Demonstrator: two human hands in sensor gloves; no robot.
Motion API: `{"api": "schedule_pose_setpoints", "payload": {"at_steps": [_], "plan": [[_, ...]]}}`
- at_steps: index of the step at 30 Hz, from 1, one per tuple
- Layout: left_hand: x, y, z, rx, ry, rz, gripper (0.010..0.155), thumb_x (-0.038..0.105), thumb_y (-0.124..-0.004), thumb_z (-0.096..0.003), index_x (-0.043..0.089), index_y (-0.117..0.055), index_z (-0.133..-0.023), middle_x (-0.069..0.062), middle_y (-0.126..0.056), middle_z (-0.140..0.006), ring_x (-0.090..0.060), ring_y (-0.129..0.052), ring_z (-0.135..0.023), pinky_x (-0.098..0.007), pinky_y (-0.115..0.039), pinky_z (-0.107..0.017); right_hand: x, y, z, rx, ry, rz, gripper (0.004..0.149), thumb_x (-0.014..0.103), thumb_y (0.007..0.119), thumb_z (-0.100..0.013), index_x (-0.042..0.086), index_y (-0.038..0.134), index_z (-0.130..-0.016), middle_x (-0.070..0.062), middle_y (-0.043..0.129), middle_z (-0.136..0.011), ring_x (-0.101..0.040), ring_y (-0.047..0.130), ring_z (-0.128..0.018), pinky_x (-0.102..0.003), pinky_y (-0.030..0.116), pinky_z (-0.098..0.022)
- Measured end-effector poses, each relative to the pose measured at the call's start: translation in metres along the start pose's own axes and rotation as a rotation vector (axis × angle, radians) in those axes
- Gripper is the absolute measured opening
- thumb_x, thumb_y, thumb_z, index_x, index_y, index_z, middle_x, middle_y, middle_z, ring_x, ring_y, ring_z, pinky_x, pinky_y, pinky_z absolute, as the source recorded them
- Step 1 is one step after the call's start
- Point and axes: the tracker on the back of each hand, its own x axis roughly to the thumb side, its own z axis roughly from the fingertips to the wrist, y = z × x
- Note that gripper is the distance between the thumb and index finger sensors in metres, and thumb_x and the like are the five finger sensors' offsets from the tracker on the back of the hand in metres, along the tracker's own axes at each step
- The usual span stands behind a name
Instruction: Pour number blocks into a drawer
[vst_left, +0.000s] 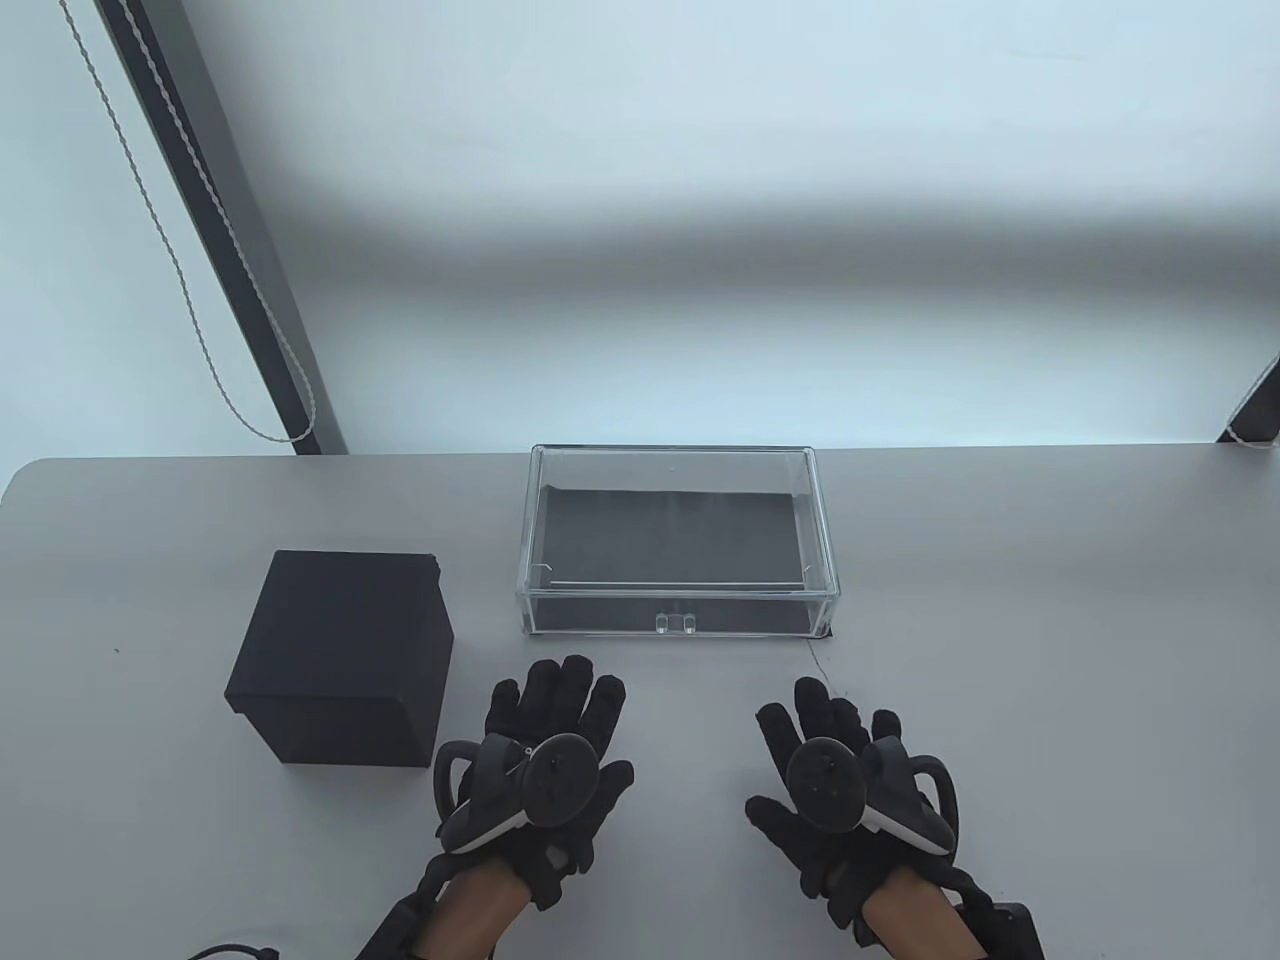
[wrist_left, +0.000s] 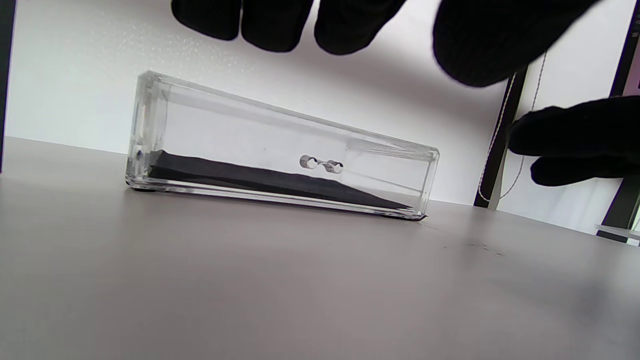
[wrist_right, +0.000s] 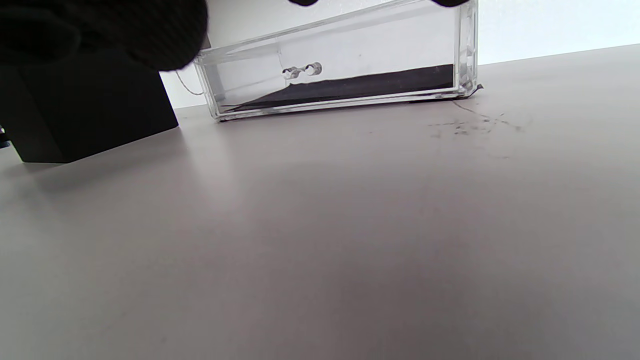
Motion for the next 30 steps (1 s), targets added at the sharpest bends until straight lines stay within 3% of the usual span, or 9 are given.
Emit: {"api": "schedule_pose_setpoints", "payload": {"at_steps": [6,11,19,30], "plan": [[-0.004,-0.004,-0.012,-0.017,0.087,0.197,0.078,0.064,-0.066,-0.0453,0.025,-0.043,-0.108,-0.009,-0.041,-0.121,-0.042,-0.043,-0.108,-0.068,-0.036,-0.074,-0.002,-0.002,0.001,-0.007,0.011,0.004,0.084,0.061,0.07,-0.043,0.025,0.026,-0.104,-0.018,0.011,-0.11,-0.051,0.031,-0.101,-0.076,0.02,-0.066],[-0.007,-0.015,-0.038,-0.079,0.196,0.353,0.079,0.064,-0.067,-0.045,0.023,-0.044,-0.108,-0.014,-0.05,-0.119,-0.044,-0.053,-0.104,-0.067,-0.045,-0.072,-0.006,-0.005,0.002,-0.026,0.03,0.009,0.085,0.062,0.07,-0.041,0.025,0.027,-0.104,-0.018,0.013,-0.11,-0.051,0.033,-0.1,-0.076,0.021,-0.066],[-0.011,-0.021,-0.084,-0.129,0.378,0.426,0.081,0.065,-0.069,-0.0441,0.015,-0.051,-0.105,-0.019,-0.068,-0.109,-0.043,-0.079,-0.087,-0.063,-0.065,-0.063,-0.013,-0.004,0.003,-0.026,0.056,0.006,0.085,0.061,0.07,-0.041,0.024,0.028,-0.104,-0.019,0.016,-0.11,-0.051,0.035,-0.1,-0.076,0.023,-0.066],[-0.029,-0.045,-0.119,-0.239,0.794,0.852,0.078,0.065,-0.073,-0.0426,0.005,-0.07,-0.093,-0.022,-0.095,-0.084,-0.034,-0.102,-0.057,-0.055,-0.084,-0.041,-0.012,-0.002,0.002,-0.008,0.062,0.017,0.084,0.061,0.07,-0.041,0.024,0.028,-0.104,-0.019,0.019,-0.11,-0.051,0.037,-0.099,-0.076,0.025,-0.067]]}}
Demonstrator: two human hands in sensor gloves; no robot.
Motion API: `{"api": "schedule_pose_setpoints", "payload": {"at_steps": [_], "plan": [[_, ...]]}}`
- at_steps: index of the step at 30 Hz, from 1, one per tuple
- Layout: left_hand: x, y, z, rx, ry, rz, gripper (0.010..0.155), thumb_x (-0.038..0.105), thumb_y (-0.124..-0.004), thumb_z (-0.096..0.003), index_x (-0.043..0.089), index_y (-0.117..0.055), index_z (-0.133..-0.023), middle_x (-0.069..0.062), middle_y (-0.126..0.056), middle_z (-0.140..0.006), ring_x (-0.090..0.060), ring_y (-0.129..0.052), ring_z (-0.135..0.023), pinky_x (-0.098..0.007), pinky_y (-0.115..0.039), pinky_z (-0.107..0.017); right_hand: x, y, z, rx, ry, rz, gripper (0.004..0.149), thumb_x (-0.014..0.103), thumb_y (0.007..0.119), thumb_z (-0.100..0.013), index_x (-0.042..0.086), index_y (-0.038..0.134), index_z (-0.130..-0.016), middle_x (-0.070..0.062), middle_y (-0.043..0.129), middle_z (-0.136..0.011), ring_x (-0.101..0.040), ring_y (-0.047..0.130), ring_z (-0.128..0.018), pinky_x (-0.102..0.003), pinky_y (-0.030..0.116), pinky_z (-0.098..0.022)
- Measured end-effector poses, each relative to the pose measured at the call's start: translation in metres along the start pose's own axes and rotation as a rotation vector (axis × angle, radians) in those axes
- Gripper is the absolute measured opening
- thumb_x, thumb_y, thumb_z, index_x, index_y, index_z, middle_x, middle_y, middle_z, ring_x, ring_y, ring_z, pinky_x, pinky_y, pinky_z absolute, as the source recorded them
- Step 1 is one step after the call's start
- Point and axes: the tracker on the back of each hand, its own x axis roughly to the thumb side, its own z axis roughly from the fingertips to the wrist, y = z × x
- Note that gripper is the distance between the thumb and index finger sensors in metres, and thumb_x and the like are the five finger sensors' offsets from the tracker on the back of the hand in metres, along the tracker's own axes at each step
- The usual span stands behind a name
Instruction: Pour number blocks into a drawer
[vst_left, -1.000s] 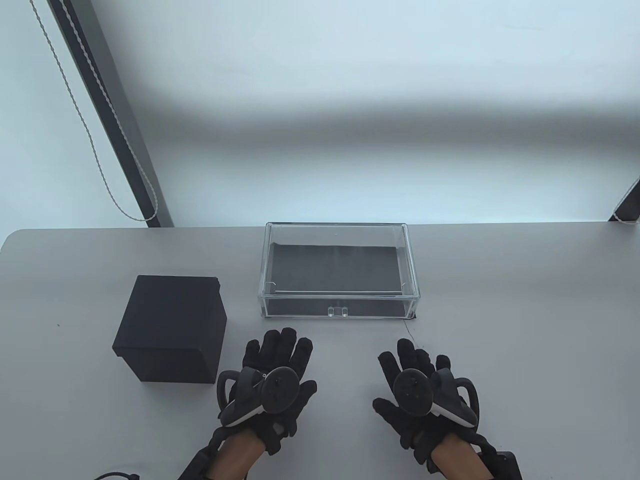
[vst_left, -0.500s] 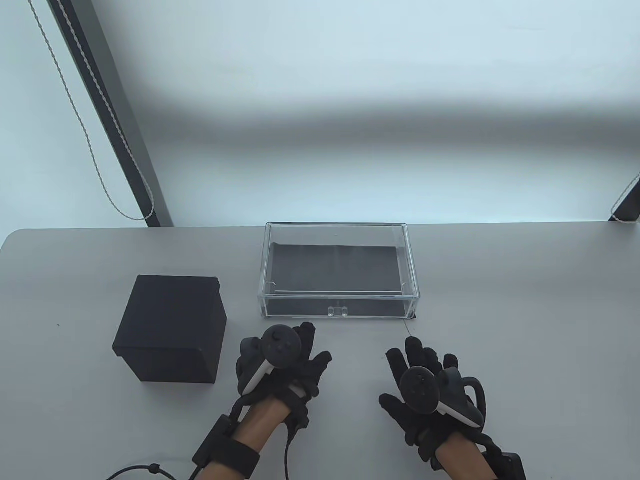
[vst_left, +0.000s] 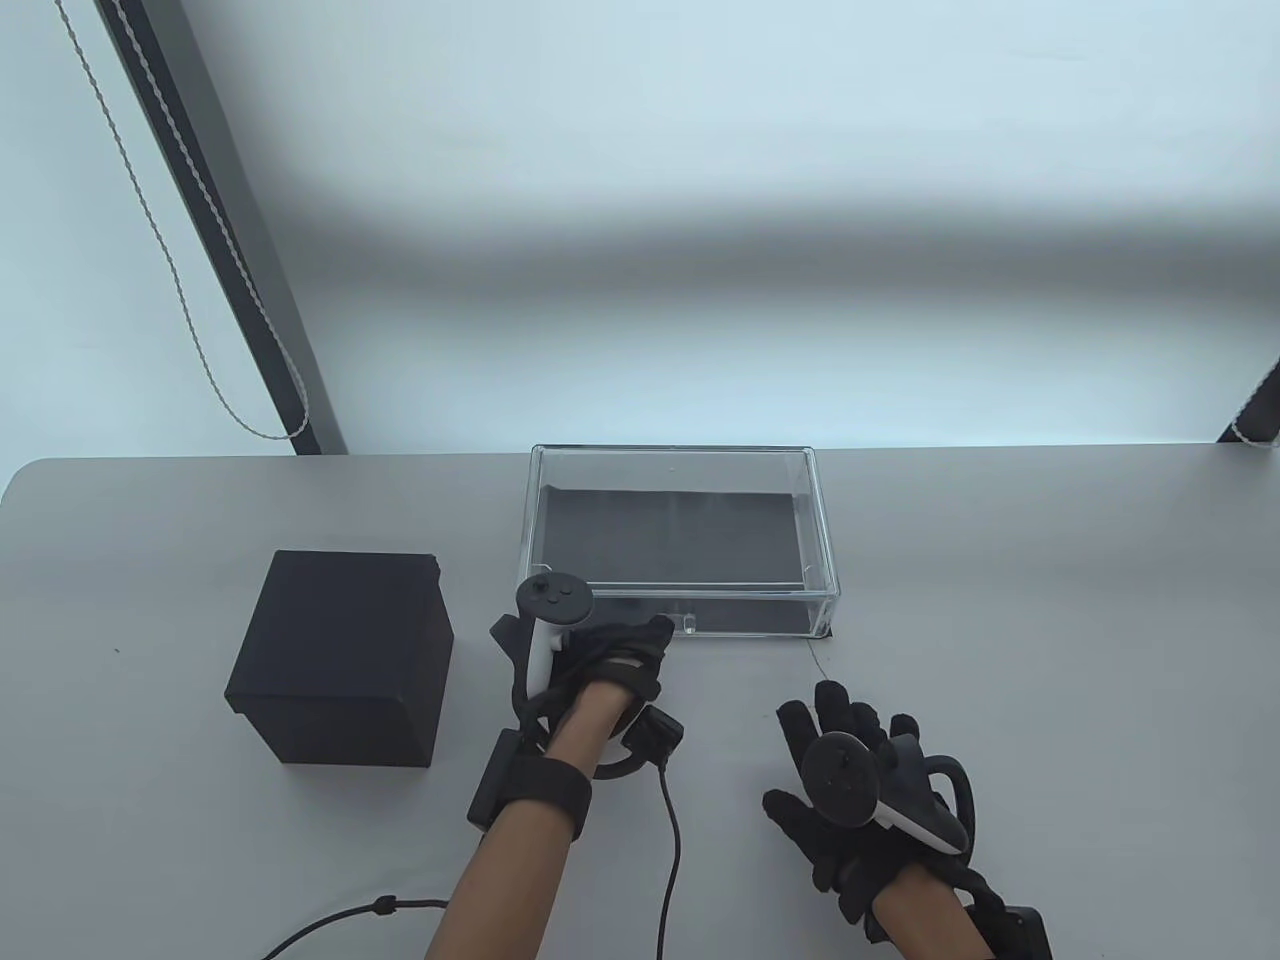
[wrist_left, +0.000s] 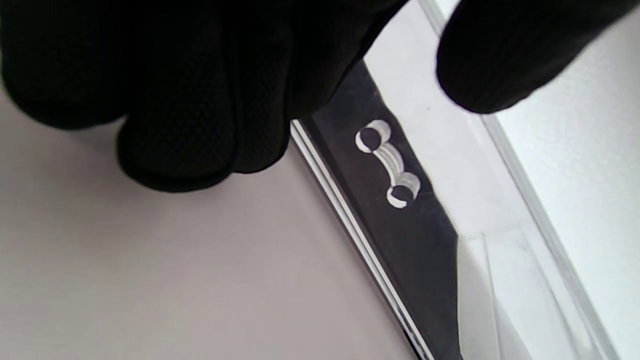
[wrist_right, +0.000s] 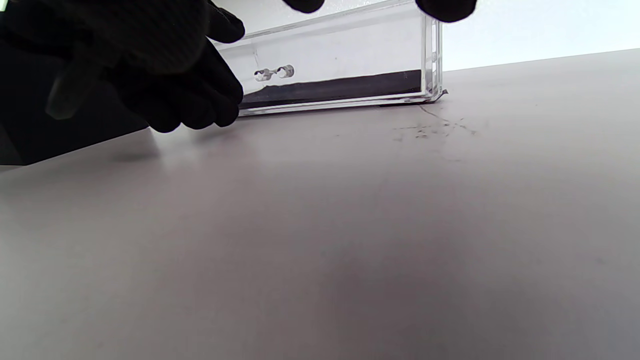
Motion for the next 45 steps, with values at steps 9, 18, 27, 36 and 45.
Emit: {"api": "schedule_pose_setpoints", "payload": {"at_steps": [9,18,27,36,45], "plan": [[-0.011,-0.01,-0.023,0.016,0.093,0.229,0.073,0.058,-0.077,-0.0436,-0.001,-0.076,-0.086,-0.023,-0.102,-0.072,-0.03,-0.106,-0.051,-0.053,-0.087,-0.038,-0.004,0.0,0.0,0.006,0.026,-0.001,0.084,0.061,0.07,-0.041,0.024,0.028,-0.104,-0.019,0.019,-0.11,-0.051,0.037,-0.099,-0.076,0.025,-0.067],[-0.014,-0.023,-0.029,-0.023,0.123,0.377,0.061,0.048,-0.077,-0.0448,-0.002,-0.082,-0.08,-0.02,-0.106,-0.065,-0.029,-0.107,-0.047,-0.053,-0.088,-0.038,-0.004,0.0,-0.001,0.006,0.022,-0.003,0.084,0.061,0.07,-0.041,0.024,0.028,-0.104,-0.019,0.02,-0.11,-0.051,0.038,-0.099,-0.076,0.025,-0.067],[-0.013,-0.026,-0.031,-0.052,0.097,0.387,0.056,0.045,-0.073,-0.0456,0.0,-0.082,-0.077,-0.01,-0.105,-0.058,-0.023,-0.105,-0.041,-0.051,-0.086,-0.04,-0.004,0.001,-0.002,0.01,0.021,-0.008,0.084,0.061,0.07,-0.041,0.024,0.029,-0.104,-0.02,0.02,-0.11,-0.051,0.038,-0.099,-0.076,0.026,-0.067],[-0.015,-0.027,-0.031,-0.047,0.064,0.388,0.055,0.045,-0.073,-0.0455,0.0,-0.084,-0.077,-0.008,-0.105,-0.056,-0.022,-0.105,-0.039,-0.049,-0.087,-0.039,-0.006,-0.002,-0.002,-0.006,0.021,-0.03,0.084,0.06,0.07,-0.041,0.023,0.029,-0.104,-0.02,0.021,-0.11,-0.051,0.038,-0.099,-0.076,0.026,-0.067],[-0.027,-0.032,-0.019,-0.053,0.043,0.421,0.056,0.045,-0.074,-0.045,0.0,-0.084,-0.077,-0.007,-0.105,-0.055,-0.021,-0.104,-0.037,-0.047,-0.087,-0.037,-0.007,-0.003,-0.002,-0.009,0.012,-0.046,0.083,0.06,0.071,-0.041,0.023,0.03,-0.104,-0.02,0.022,-0.11,-0.052,0.039,-0.099,-0.076,0.027,-0.066]]}}
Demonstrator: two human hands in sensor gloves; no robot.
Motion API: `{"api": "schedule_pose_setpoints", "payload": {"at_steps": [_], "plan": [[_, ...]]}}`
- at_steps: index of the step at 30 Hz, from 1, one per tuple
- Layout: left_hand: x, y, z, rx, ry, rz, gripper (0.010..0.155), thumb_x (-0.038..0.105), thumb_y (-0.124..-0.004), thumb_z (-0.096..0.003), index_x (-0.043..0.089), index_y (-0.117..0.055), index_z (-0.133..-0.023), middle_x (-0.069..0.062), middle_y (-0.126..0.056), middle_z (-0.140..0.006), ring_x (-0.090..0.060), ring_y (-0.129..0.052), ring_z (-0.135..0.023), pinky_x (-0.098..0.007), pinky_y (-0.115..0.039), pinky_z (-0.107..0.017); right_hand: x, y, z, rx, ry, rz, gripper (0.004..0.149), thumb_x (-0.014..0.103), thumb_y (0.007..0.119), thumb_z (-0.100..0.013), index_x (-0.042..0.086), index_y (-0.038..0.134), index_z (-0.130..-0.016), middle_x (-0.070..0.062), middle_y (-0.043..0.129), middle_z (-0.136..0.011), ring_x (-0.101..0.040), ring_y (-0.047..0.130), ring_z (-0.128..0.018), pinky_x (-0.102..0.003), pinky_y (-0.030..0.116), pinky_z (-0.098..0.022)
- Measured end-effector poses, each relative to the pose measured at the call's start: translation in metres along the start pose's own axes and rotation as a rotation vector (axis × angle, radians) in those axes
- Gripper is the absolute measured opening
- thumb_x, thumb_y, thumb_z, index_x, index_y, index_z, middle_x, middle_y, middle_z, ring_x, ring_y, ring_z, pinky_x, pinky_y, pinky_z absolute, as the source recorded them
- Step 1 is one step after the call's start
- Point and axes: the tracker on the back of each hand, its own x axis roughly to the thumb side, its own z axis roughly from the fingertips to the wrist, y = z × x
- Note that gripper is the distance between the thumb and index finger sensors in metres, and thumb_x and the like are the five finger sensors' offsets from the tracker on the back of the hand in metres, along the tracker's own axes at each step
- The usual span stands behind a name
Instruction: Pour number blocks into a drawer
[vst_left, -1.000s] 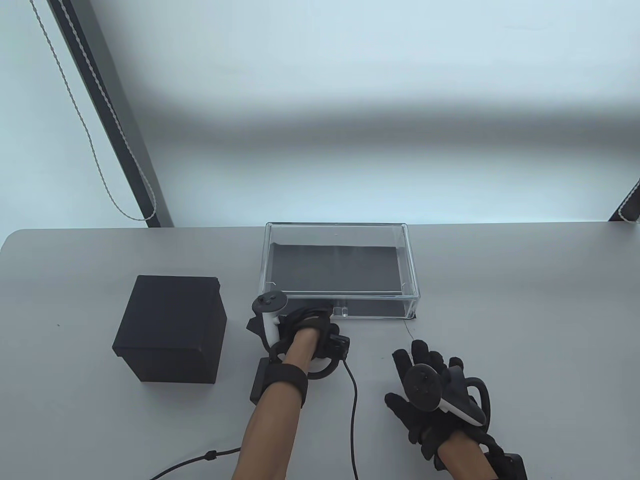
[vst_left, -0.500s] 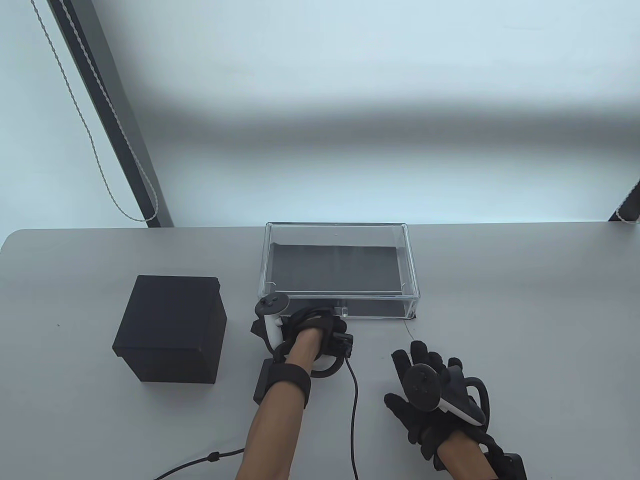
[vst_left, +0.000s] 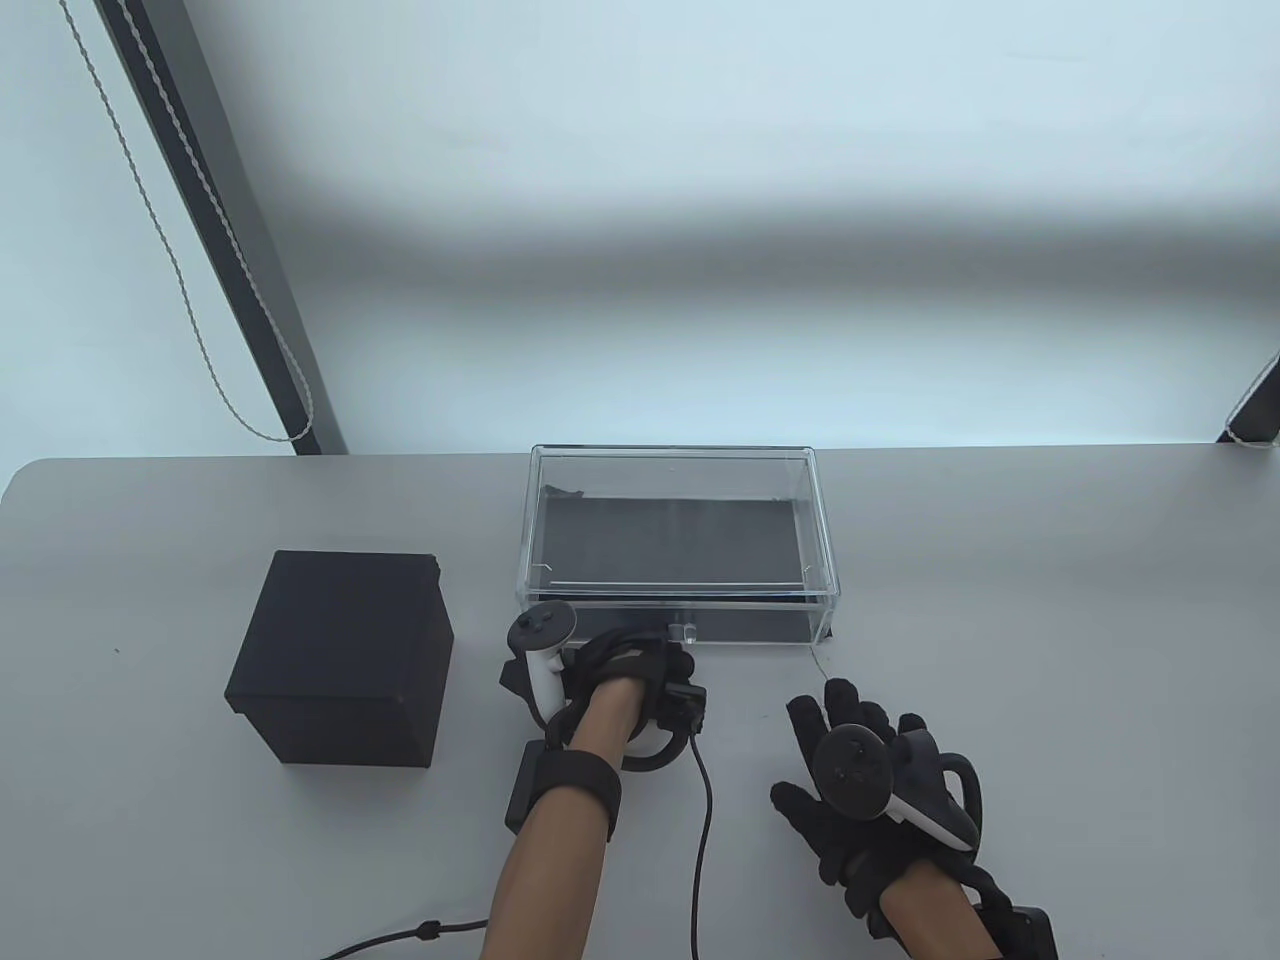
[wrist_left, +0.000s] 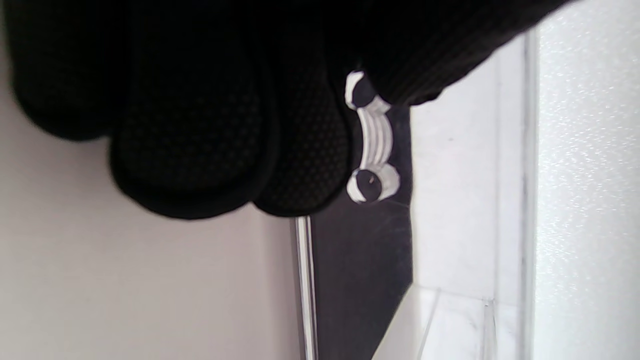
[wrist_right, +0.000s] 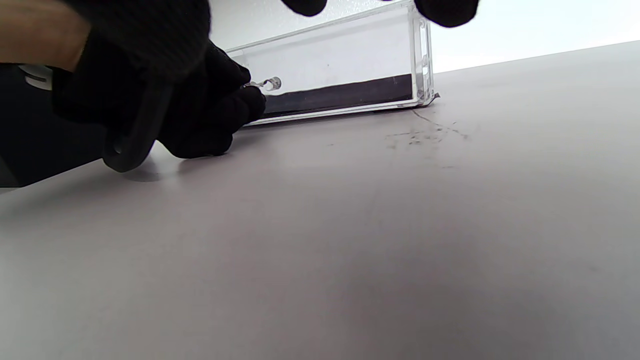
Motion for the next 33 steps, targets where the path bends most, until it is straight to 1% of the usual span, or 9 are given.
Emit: {"api": "schedule_pose_setpoints", "payload": {"at_steps": [8,23,33], "plan": [[-0.019,0.002,0.02,-0.029,-0.01,0.027,0.055,0.046,-0.074,-0.0454,0.001,-0.084,-0.077,-0.006,-0.106,-0.055,-0.02,-0.105,-0.037,-0.047,-0.087,-0.036,0.005,0.0,0.001,-0.008,-0.027,0.005,0.083,0.06,0.071,-0.041,0.022,0.031,-0.104,-0.02,0.023,-0.11,-0.052,0.04,-0.098,-0.076,0.027,-0.066],[-0.049,0.004,0.054,-0.046,-0.016,0.068,0.055,0.046,-0.074,-0.0457,0.002,-0.084,-0.077,-0.006,-0.106,-0.056,-0.02,-0.104,-0.038,-0.044,-0.087,-0.04,0.01,0.002,0.0,-0.018,-0.079,-0.019,0.083,0.06,0.071,-0.041,0.022,0.032,-0.104,-0.021,0.023,-0.11,-0.052,0.041,-0.098,-0.076,0.028,-0.066],[-0.057,0.006,0.062,-0.052,-0.004,0.09,0.055,0.047,-0.074,-0.0461,0.003,-0.084,-0.078,-0.006,-0.105,-0.057,-0.02,-0.105,-0.039,-0.044,-0.087,-0.039,0.013,0.003,0.001,-0.018,-0.107,-0.032,0.083,0.06,0.071,-0.041,0.022,0.032,-0.104,-0.021,0.024,-0.11,-0.052,0.042,-0.098,-0.076,0.028,-0.066]]}}
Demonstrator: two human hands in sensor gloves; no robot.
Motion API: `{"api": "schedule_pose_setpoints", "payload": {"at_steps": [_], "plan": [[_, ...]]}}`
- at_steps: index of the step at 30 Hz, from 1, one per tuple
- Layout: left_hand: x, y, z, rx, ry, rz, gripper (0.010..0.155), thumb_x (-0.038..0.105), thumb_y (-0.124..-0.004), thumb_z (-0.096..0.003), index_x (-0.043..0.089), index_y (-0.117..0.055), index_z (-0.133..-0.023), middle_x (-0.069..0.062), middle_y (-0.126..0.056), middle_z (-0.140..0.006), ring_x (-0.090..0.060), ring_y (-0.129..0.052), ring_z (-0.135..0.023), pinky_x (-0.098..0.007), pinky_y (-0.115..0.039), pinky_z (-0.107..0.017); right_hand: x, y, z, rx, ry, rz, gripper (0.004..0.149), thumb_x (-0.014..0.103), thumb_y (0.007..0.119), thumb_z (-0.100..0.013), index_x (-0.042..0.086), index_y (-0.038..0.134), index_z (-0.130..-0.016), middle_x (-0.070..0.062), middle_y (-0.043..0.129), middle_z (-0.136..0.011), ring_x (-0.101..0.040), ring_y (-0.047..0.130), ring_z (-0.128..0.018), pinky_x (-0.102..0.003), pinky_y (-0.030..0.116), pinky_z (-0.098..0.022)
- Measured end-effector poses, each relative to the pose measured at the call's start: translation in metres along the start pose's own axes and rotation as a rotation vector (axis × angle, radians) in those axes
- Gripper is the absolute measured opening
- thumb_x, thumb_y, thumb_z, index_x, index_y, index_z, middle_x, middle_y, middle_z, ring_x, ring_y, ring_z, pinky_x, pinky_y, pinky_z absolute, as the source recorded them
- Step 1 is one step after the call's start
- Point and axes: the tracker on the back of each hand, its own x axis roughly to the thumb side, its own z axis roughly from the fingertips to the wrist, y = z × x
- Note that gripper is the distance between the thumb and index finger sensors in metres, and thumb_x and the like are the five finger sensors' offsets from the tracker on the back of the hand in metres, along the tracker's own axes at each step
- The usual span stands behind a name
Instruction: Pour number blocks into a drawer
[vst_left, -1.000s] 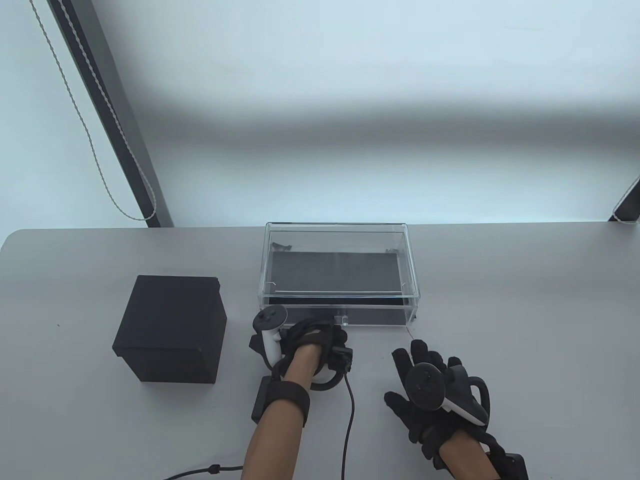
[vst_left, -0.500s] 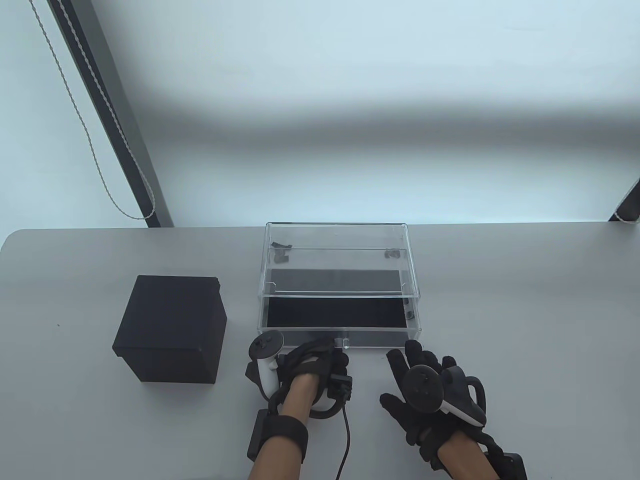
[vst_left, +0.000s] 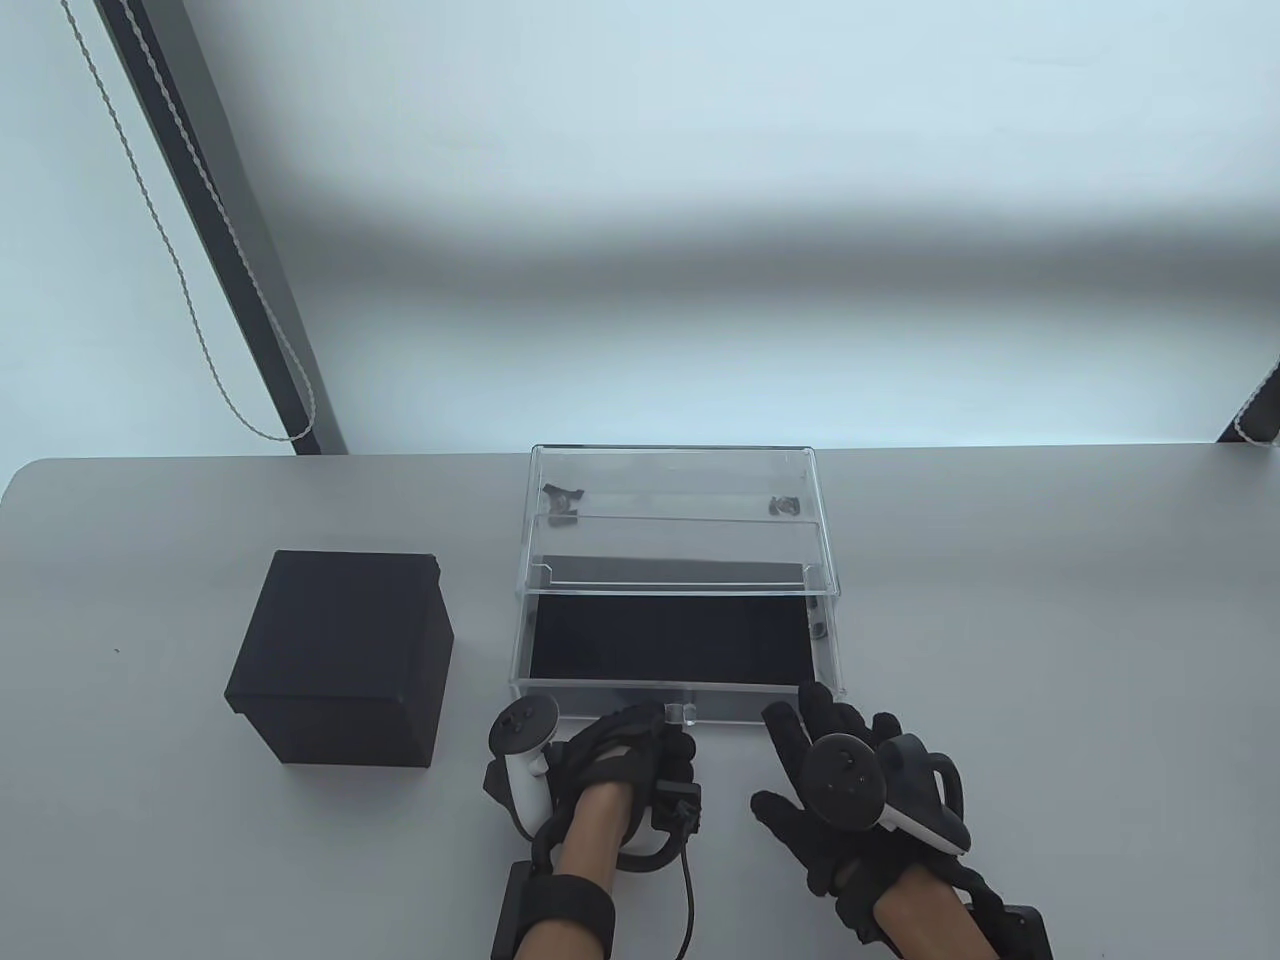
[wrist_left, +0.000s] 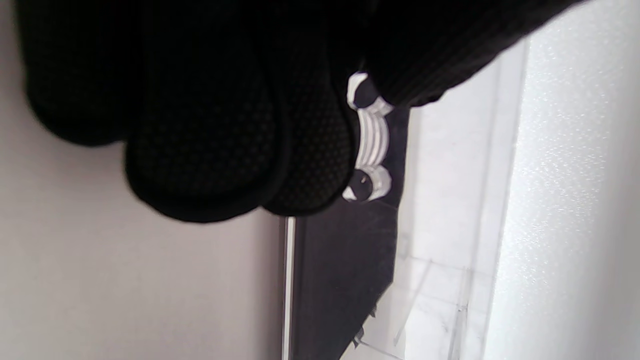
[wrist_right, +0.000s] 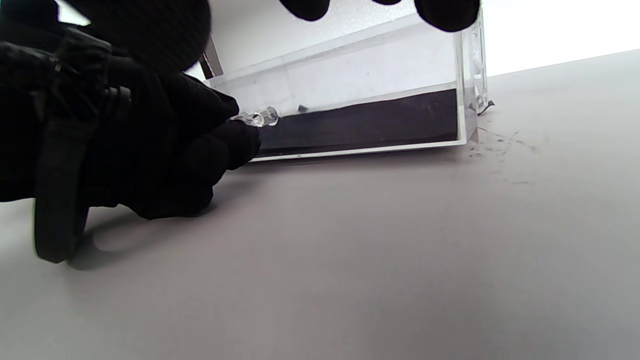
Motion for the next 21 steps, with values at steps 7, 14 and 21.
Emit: {"api": "schedule_pose_setpoints", "payload": {"at_steps": [7,14,21], "plan": [[0.001,0.001,-0.001,-0.015,0.008,-0.005,0.055,0.047,-0.074,-0.0466,0.002,-0.083,-0.078,-0.008,-0.105,-0.058,-0.02,-0.105,-0.04,-0.045,-0.088,-0.039,0.0,-0.001,0.0,-0.01,0.001,-0.003,0.083,0.06,0.071,-0.041,0.022,0.033,-0.104,-0.021,0.024,-0.11,-0.052,0.042,-0.098,-0.076,0.029,-0.066],[0.009,0.004,0.002,-0.019,-0.004,-0.109,0.055,0.046,-0.074,-0.0471,0.003,-0.082,-0.081,-0.012,-0.105,-0.063,-0.024,-0.104,-0.044,-0.047,-0.086,-0.04,-0.001,-0.001,0.001,-0.005,0.006,-0.009,0.083,0.06,0.071,-0.041,0.022,0.033,-0.104,-0.021,0.025,-0.11,-0.052,0.042,-0.098,-0.076,0.029,-0.066],[0.042,0.011,0.015,0.041,-0.098,-0.453,0.058,0.047,-0.075,-0.0456,0.003,-0.081,-0.084,-0.016,-0.103,-0.072,-0.031,-0.102,-0.055,-0.055,-0.08,-0.048,-0.001,-0.002,0.001,-0.003,0.008,-0.01,0.083,0.06,0.071,-0.041,0.022,0.033,-0.104,-0.021,0.025,-0.11,-0.052,0.043,-0.097,-0.076,0.029,-0.066]]}}
